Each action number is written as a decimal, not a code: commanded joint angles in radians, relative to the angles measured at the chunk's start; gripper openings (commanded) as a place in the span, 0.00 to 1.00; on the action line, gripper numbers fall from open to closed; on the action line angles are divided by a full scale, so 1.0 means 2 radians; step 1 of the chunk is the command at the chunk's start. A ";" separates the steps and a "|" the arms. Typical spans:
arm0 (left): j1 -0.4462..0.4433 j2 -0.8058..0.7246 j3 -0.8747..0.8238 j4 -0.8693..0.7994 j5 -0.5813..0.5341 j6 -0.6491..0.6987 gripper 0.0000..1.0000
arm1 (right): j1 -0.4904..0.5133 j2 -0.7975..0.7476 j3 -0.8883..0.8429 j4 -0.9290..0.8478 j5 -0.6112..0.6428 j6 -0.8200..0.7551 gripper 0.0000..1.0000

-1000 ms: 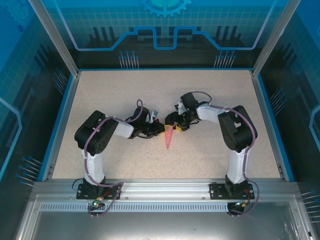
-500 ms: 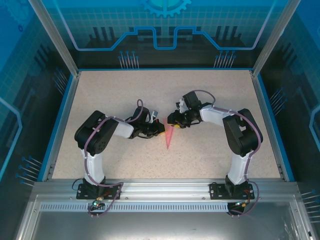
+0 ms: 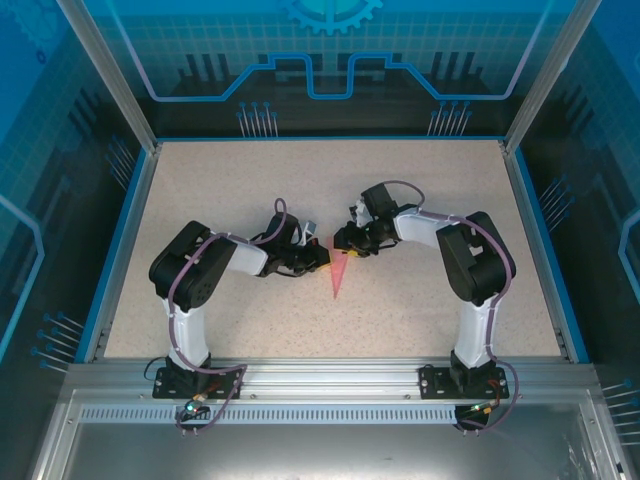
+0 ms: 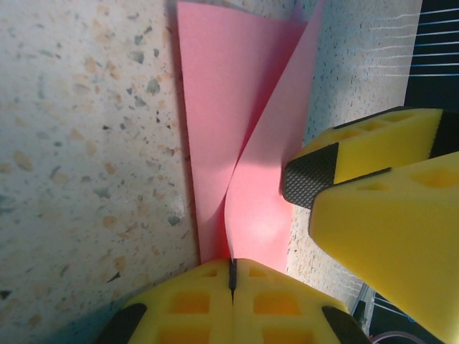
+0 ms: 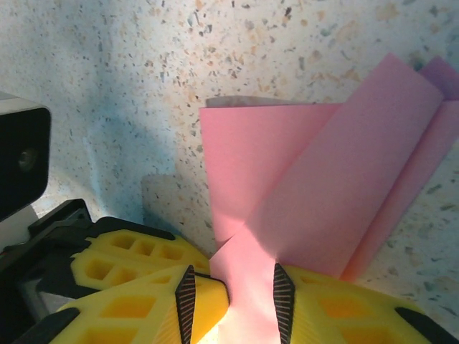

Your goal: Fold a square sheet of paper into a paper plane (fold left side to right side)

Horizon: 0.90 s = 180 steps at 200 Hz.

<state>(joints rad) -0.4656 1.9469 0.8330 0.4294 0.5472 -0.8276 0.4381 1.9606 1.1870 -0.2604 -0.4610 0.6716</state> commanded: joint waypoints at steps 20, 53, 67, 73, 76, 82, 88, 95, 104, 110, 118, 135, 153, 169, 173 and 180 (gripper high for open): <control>-0.001 0.021 0.006 -0.040 -0.034 0.021 0.00 | 0.006 0.011 0.011 -0.024 0.014 -0.013 0.37; -0.001 0.023 0.007 -0.040 -0.033 0.020 0.00 | 0.006 0.014 0.008 -0.028 0.019 -0.014 0.37; -0.001 0.024 0.007 -0.039 -0.033 0.019 0.00 | 0.006 0.018 0.009 -0.033 0.020 -0.014 0.37; -0.001 0.025 0.007 -0.038 -0.032 0.020 0.00 | 0.006 0.019 0.010 -0.035 0.021 -0.014 0.37; -0.001 0.025 0.008 -0.038 -0.032 0.020 0.00 | 0.006 0.021 0.010 -0.036 0.021 -0.014 0.37; -0.001 0.025 0.007 -0.037 -0.032 0.019 0.00 | 0.005 0.022 0.011 -0.040 0.023 -0.014 0.37; -0.001 0.024 0.007 -0.037 -0.031 0.019 0.00 | 0.006 0.024 0.011 -0.045 0.026 -0.014 0.36; -0.001 0.022 0.005 -0.036 -0.031 0.019 0.00 | 0.006 0.027 0.013 -0.054 0.031 -0.013 0.36; -0.001 0.018 0.003 -0.035 -0.031 0.017 0.00 | 0.005 0.029 0.012 -0.064 0.037 -0.014 0.36; -0.001 0.014 0.002 -0.034 -0.031 0.017 0.00 | 0.005 0.031 0.012 -0.071 0.041 -0.014 0.36; -0.001 0.008 0.000 -0.035 -0.031 0.017 0.00 | 0.004 0.033 0.012 -0.078 0.046 -0.014 0.36; -0.001 -0.010 -0.003 -0.042 -0.032 0.017 0.01 | 0.003 0.039 0.010 -0.091 0.054 -0.012 0.35; 0.000 -0.037 -0.008 -0.052 -0.034 0.019 0.10 | -0.001 0.043 0.003 -0.093 0.057 -0.010 0.35; 0.000 -0.067 -0.014 -0.071 -0.039 0.024 0.19 | -0.002 0.044 -0.002 -0.090 0.057 -0.009 0.35; 0.000 -0.076 -0.016 -0.077 -0.041 0.026 0.20 | -0.002 0.044 -0.003 -0.090 0.056 -0.009 0.35; 0.000 -0.090 -0.019 -0.086 -0.043 0.030 0.23 | -0.003 0.045 -0.004 -0.088 0.055 -0.009 0.35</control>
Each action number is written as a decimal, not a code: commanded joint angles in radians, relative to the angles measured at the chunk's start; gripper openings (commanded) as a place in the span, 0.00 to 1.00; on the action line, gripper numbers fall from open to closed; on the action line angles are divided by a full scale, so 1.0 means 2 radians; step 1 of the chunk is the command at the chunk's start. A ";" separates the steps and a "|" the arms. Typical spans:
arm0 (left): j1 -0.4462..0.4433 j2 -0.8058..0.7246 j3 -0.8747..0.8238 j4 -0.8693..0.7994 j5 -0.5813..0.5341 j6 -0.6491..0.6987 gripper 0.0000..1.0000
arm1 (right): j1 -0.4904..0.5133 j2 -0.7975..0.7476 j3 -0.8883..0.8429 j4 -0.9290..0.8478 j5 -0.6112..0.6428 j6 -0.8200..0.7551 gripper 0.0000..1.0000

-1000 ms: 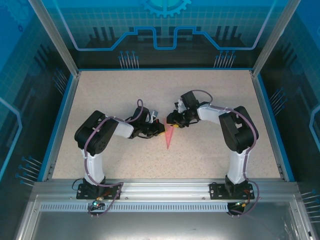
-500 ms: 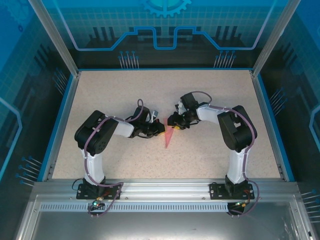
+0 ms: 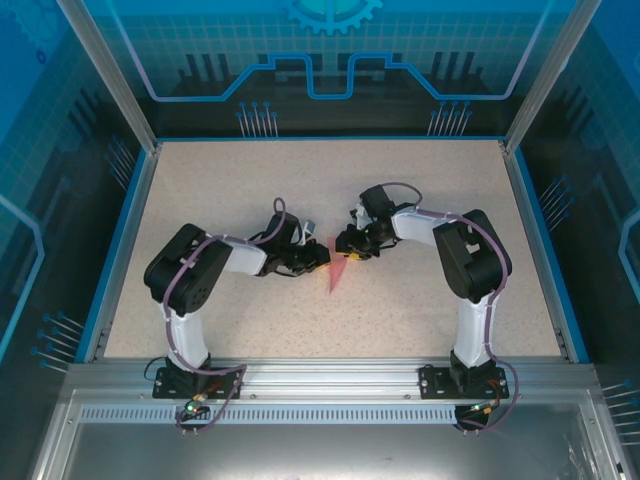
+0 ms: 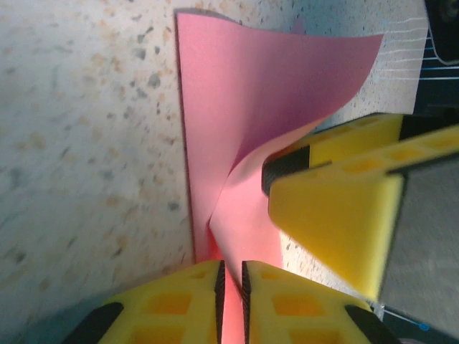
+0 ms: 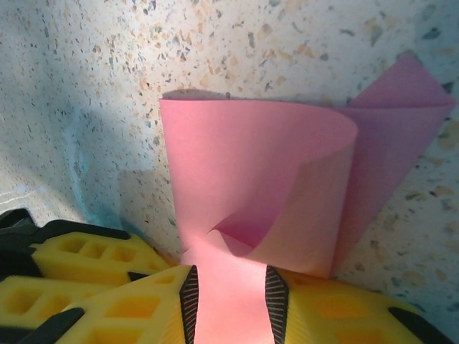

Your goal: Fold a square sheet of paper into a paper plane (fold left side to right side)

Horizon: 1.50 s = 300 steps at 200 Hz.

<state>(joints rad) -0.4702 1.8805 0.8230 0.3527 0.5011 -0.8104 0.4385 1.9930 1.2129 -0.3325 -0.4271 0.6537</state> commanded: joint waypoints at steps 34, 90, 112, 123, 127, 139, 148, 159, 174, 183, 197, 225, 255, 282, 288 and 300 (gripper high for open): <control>0.003 -0.124 -0.031 -0.077 -0.006 0.018 0.23 | -0.003 0.031 -0.020 -0.039 0.028 0.002 0.35; -0.032 -0.147 -0.016 -0.093 0.045 -0.034 0.19 | 0.001 0.036 -0.017 -0.037 0.025 0.001 0.35; -0.048 -0.124 -0.004 -0.076 0.058 -0.055 0.19 | 0.001 0.038 -0.016 -0.038 0.025 0.001 0.35; -0.056 -0.113 0.004 -0.077 0.055 -0.056 0.19 | 0.001 0.037 -0.016 -0.037 0.024 0.001 0.35; -0.058 -0.109 0.006 -0.078 0.054 -0.055 0.19 | 0.002 0.038 -0.016 -0.037 0.024 0.001 0.35; -0.063 -0.096 0.014 -0.078 0.050 -0.055 0.18 | 0.003 0.038 -0.015 -0.038 0.024 0.001 0.35; -0.066 -0.086 0.018 -0.078 0.048 -0.056 0.18 | 0.002 0.038 -0.015 -0.038 0.023 0.000 0.35; -0.069 -0.074 0.022 -0.077 0.046 -0.056 0.18 | 0.003 0.038 -0.015 -0.038 0.022 0.000 0.35; -0.071 -0.059 0.025 -0.079 0.040 -0.054 0.18 | 0.002 0.038 -0.014 -0.039 0.022 0.000 0.35; -0.072 -0.053 0.024 -0.081 0.037 -0.054 0.18 | 0.002 0.038 -0.014 -0.039 0.022 -0.001 0.35; -0.072 -0.048 0.018 -0.080 0.031 -0.055 0.17 | 0.002 0.037 -0.014 -0.040 0.022 -0.002 0.35; -0.073 -0.046 0.009 -0.081 0.025 -0.054 0.17 | 0.002 0.037 -0.013 -0.040 0.021 -0.002 0.35; -0.074 -0.043 -0.002 -0.074 0.023 -0.058 0.17 | 0.002 0.037 -0.013 -0.041 0.022 -0.002 0.35; -0.074 -0.040 -0.015 -0.069 0.013 -0.062 0.17 | 0.002 0.036 -0.012 -0.042 0.023 -0.003 0.35; -0.075 -0.040 -0.017 -0.068 0.011 -0.063 0.17 | 0.002 0.036 -0.012 -0.042 0.023 -0.003 0.35; -0.075 -0.038 -0.020 -0.064 0.011 -0.065 0.17 | 0.002 0.037 -0.012 -0.042 0.023 -0.004 0.35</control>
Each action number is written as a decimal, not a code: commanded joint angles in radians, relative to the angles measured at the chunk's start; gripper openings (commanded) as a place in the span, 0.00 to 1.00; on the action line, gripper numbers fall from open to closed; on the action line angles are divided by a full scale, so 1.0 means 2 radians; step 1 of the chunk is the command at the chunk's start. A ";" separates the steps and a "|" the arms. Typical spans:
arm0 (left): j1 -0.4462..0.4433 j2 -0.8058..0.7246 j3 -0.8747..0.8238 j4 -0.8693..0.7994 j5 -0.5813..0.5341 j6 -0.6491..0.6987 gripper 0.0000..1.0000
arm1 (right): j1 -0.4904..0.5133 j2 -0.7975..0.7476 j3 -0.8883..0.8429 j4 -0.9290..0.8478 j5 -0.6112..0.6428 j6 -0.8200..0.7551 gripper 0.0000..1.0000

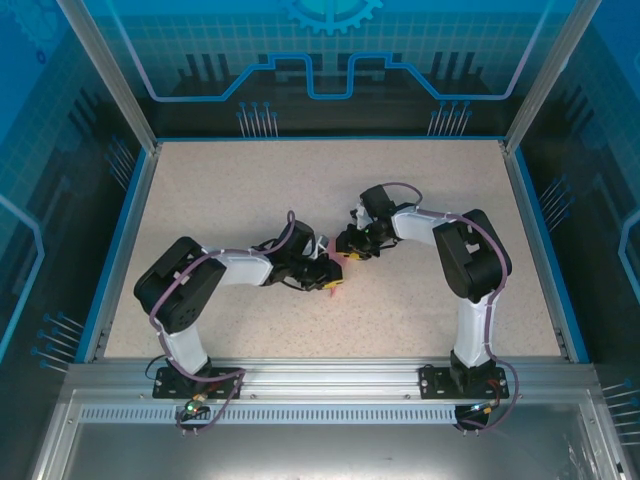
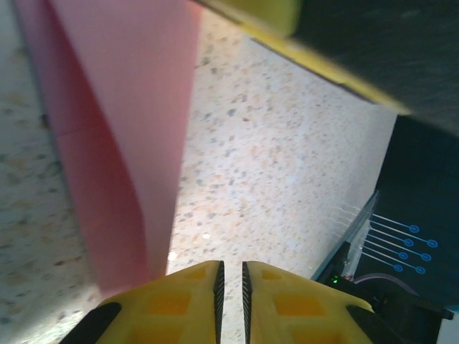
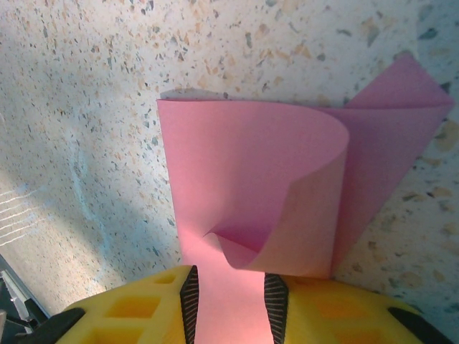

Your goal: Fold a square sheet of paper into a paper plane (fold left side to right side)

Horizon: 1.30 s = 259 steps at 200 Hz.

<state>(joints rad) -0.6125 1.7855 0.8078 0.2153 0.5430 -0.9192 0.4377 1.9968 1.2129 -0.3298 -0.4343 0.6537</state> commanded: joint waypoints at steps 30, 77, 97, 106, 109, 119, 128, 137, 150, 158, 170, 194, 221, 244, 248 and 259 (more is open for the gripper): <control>-0.004 0.015 -0.018 0.006 -0.014 -0.013 0.17 | 0.003 0.034 -0.011 -0.044 0.026 -0.004 0.35; -0.004 0.022 -0.024 0.009 -0.016 -0.015 0.17 | 0.003 0.035 -0.011 -0.044 0.026 -0.005 0.35; -0.005 0.024 -0.026 0.012 -0.015 -0.018 0.18 | 0.003 0.033 -0.011 -0.042 0.025 -0.006 0.35; -0.007 0.025 -0.026 0.013 -0.014 -0.019 0.18 | 0.003 0.032 -0.010 -0.042 0.024 -0.006 0.35; -0.007 0.025 -0.026 0.013 -0.014 -0.019 0.18 | 0.003 0.033 -0.010 -0.042 0.024 -0.006 0.35; -0.010 0.026 -0.024 0.013 -0.014 -0.018 0.19 | 0.003 0.033 -0.008 -0.044 0.024 -0.007 0.35; -0.011 0.026 -0.025 0.012 -0.014 -0.018 0.19 | 0.003 0.033 -0.008 -0.044 0.025 -0.007 0.35; -0.012 0.027 -0.025 0.012 -0.015 -0.019 0.19 | 0.003 0.034 -0.008 -0.044 0.026 -0.007 0.35; -0.013 0.028 -0.026 0.011 -0.015 -0.020 0.19 | 0.003 0.034 -0.008 -0.046 0.027 -0.007 0.35; -0.014 0.028 -0.027 0.010 -0.015 -0.020 0.19 | 0.003 0.034 -0.007 -0.047 0.027 -0.007 0.35; -0.017 0.028 -0.028 0.006 -0.016 -0.020 0.19 | 0.002 0.035 -0.006 -0.049 0.028 -0.007 0.35; -0.024 0.026 -0.034 0.000 -0.021 -0.020 0.19 | 0.003 0.037 -0.003 -0.054 0.028 -0.007 0.35; -0.029 0.024 -0.043 -0.008 -0.027 -0.020 0.18 | 0.003 0.038 -0.001 -0.057 0.032 -0.008 0.35; -0.033 0.019 -0.051 -0.018 -0.030 -0.017 0.18 | 0.003 0.038 0.000 -0.061 0.034 -0.009 0.35; -0.034 0.017 -0.052 -0.020 -0.031 -0.018 0.18 | 0.003 0.038 0.000 -0.061 0.035 -0.009 0.35; -0.035 0.013 -0.059 -0.025 -0.032 -0.018 0.17 | 0.003 0.038 0.001 -0.063 0.036 -0.009 0.35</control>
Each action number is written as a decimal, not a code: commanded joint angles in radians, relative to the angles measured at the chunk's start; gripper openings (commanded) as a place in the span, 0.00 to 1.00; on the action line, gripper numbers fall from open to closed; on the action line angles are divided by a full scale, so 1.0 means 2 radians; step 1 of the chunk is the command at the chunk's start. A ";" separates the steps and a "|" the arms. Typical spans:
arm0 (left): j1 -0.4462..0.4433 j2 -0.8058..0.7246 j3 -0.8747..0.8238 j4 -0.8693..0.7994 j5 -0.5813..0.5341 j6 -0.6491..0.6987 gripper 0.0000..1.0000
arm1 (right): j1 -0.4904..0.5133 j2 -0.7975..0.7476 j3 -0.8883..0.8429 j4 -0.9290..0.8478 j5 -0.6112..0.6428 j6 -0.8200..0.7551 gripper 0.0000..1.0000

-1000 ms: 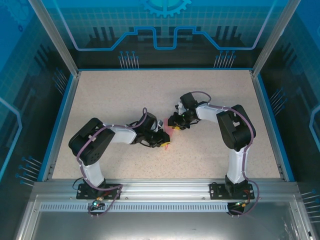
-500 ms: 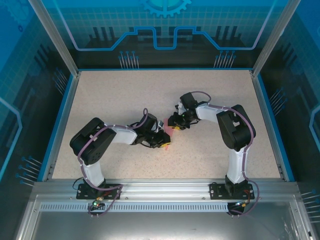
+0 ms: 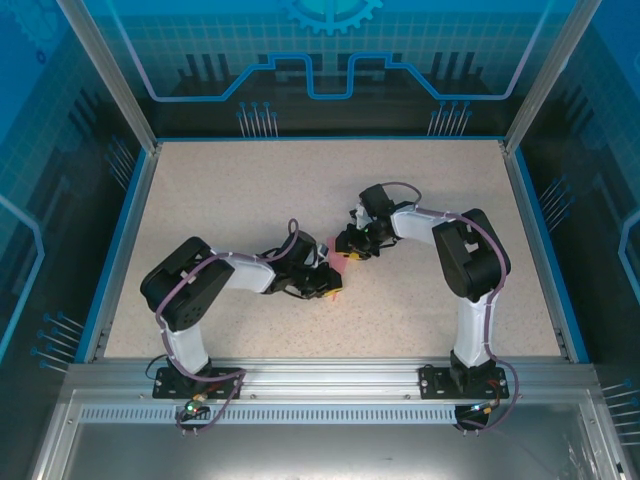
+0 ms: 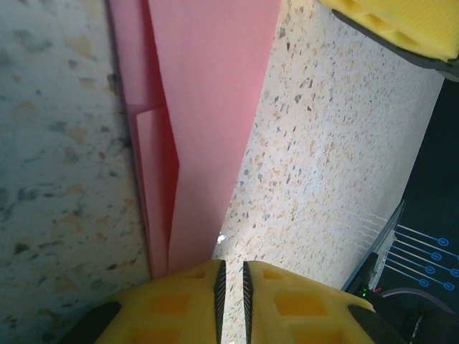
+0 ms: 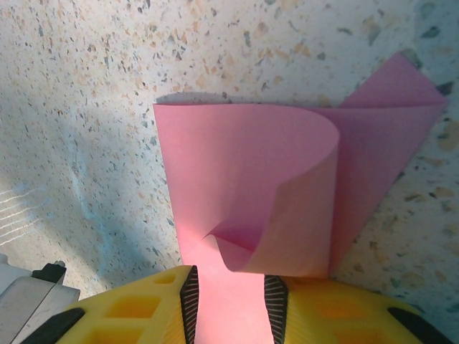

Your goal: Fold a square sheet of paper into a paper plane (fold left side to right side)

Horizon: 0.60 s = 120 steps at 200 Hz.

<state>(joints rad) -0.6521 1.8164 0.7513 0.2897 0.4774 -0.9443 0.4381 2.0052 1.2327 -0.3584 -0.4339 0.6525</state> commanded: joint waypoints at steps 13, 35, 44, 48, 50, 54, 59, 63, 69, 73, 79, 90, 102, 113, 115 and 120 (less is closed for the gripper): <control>-0.017 -0.011 -0.039 -0.067 0.000 -0.004 0.16 | 0.003 0.034 -0.009 -0.049 0.037 -0.008 0.35; -0.020 -0.026 -0.049 -0.074 0.002 -0.001 0.13 | 0.003 0.035 -0.009 -0.049 0.037 -0.009 0.35; -0.022 -0.030 -0.052 -0.077 0.004 0.002 0.13 | 0.003 0.035 -0.010 -0.049 0.037 -0.009 0.35; -0.023 -0.032 -0.053 -0.079 0.005 0.003 0.12 | 0.003 0.036 -0.010 -0.049 0.037 -0.009 0.35; -0.023 -0.033 -0.053 -0.079 0.005 0.003 0.12 | 0.003 0.036 -0.010 -0.049 0.037 -0.008 0.35; -0.024 -0.035 -0.054 -0.082 0.006 0.005 0.12 | 0.003 0.036 -0.010 -0.050 0.037 -0.009 0.35; -0.026 -0.036 -0.056 -0.084 0.006 0.007 0.12 | 0.003 0.036 -0.010 -0.050 0.037 -0.009 0.35; -0.026 -0.038 -0.057 -0.085 0.006 0.008 0.12 | 0.003 0.036 -0.010 -0.051 0.038 -0.009 0.35; -0.027 -0.040 -0.059 -0.088 0.007 0.010 0.11 | 0.002 0.036 -0.010 -0.050 0.037 -0.009 0.35; -0.028 -0.041 -0.060 -0.089 0.007 0.010 0.11 | 0.003 0.036 -0.010 -0.051 0.037 -0.009 0.35; -0.027 -0.044 -0.063 -0.090 0.007 0.010 0.11 | 0.003 0.035 -0.010 -0.051 0.037 -0.009 0.35; -0.027 -0.052 -0.069 -0.093 0.005 0.010 0.11 | 0.003 0.036 -0.010 -0.051 0.039 -0.009 0.35; -0.026 -0.065 -0.070 -0.101 0.002 0.013 0.10 | 0.003 0.035 -0.010 -0.052 0.038 -0.008 0.35; -0.020 -0.079 -0.068 -0.106 0.004 0.015 0.11 | 0.003 0.035 -0.011 -0.051 0.037 -0.009 0.35; -0.019 -0.083 -0.068 -0.107 0.005 0.015 0.10 | 0.003 0.035 -0.011 -0.051 0.037 -0.009 0.35; -0.015 -0.091 -0.067 -0.109 0.005 0.016 0.11 | 0.003 0.035 -0.011 -0.051 0.037 -0.009 0.35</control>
<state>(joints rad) -0.6910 1.6939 0.6395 0.2005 0.4648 -0.9367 0.4385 2.0075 1.2354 -0.3702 -0.4419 0.6491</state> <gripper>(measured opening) 0.107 0.348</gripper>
